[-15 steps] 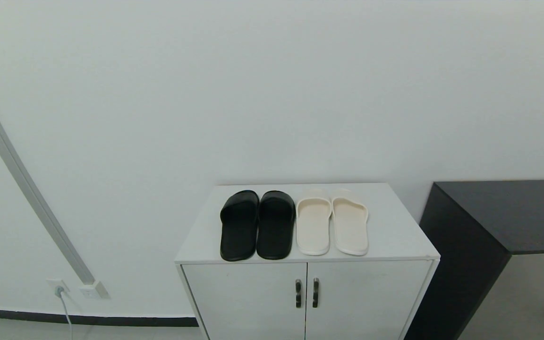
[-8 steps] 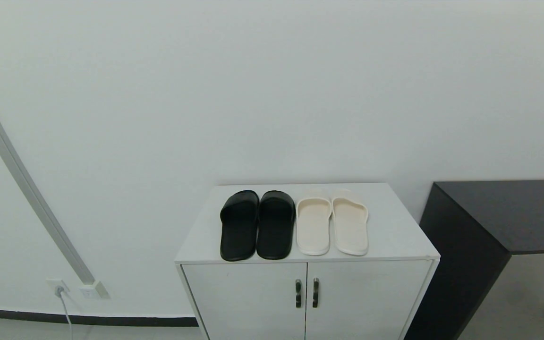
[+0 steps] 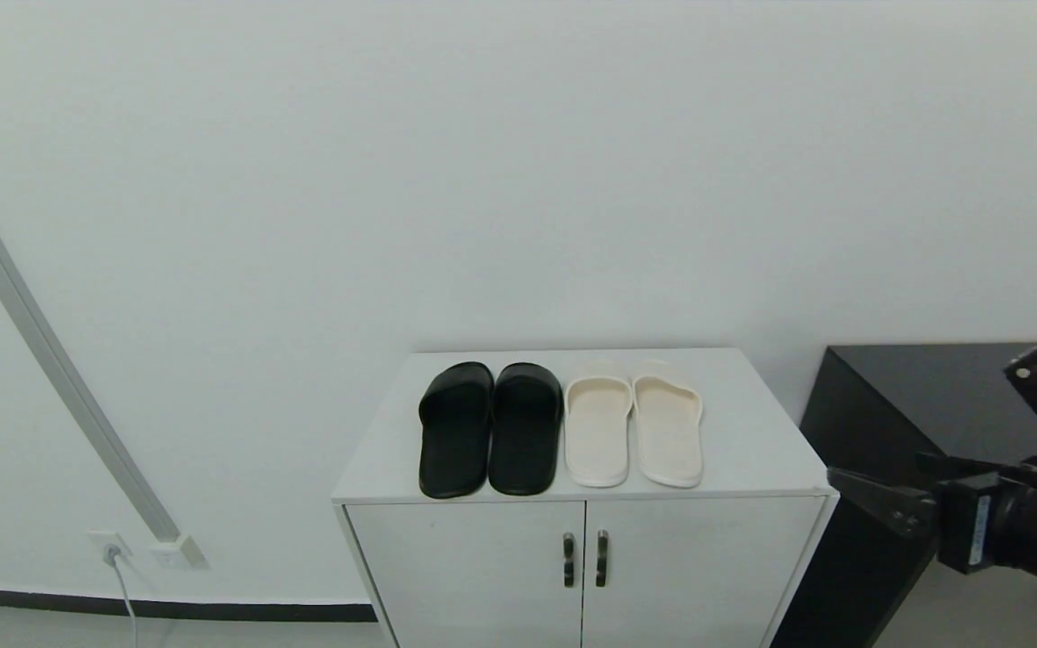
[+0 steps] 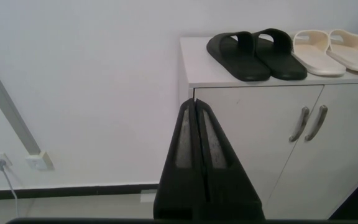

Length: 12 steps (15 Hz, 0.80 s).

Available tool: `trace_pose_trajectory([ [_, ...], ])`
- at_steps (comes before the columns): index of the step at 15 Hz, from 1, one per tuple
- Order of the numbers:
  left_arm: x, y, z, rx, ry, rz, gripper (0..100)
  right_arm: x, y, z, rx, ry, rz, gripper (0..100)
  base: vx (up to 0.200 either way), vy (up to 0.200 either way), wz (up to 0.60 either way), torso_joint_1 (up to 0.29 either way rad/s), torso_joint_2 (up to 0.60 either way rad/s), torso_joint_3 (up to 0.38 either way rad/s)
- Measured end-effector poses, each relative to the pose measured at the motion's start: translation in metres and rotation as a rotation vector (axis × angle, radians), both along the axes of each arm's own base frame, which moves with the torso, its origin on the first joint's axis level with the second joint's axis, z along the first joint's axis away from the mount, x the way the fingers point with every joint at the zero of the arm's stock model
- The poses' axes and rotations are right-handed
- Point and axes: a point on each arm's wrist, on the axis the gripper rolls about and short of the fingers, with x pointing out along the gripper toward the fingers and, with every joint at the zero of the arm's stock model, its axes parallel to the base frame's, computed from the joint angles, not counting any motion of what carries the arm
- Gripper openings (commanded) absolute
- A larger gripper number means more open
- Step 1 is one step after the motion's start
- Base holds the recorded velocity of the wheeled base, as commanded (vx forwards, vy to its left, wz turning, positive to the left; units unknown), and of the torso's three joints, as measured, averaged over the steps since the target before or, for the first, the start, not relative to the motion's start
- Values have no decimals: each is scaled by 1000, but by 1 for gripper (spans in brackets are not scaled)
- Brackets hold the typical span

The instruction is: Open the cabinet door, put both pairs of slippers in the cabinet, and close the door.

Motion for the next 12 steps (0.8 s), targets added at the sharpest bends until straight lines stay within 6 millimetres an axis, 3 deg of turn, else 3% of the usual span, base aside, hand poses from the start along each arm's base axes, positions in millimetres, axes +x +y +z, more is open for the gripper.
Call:
trace_pose_trajectory([
  [6, 0, 0, 0, 0, 0, 0, 0, 42, 72, 5, -4, 35, 39, 100, 0, 0, 0, 0, 0, 0],
  [12, 0, 0, 0, 0, 1, 0, 0, 85, 133, -22, -24, -33, -93, 100, 0, 0, 0, 0, 0, 0],
])
